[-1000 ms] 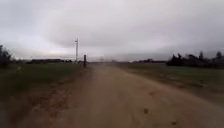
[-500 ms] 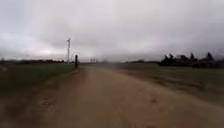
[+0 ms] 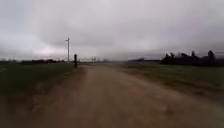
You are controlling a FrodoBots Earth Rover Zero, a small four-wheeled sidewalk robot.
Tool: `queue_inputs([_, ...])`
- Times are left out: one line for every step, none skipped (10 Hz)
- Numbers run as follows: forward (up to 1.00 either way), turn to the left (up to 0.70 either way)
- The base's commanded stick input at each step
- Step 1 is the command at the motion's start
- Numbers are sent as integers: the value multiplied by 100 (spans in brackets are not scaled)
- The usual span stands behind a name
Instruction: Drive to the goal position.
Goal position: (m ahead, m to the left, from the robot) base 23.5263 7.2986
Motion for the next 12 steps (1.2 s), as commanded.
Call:
queue_inputs([85,0])
queue_inputs([85,0])
queue_inputs([85,0])
queue_inputs([85,0])
queue_inputs([85,0])
queue_inputs([85,0])
queue_inputs([85,0])
queue_inputs([85,0])
queue_inputs([85,0])
queue_inputs([85,0])
queue_inputs([5,0])
queue_inputs([15,0])
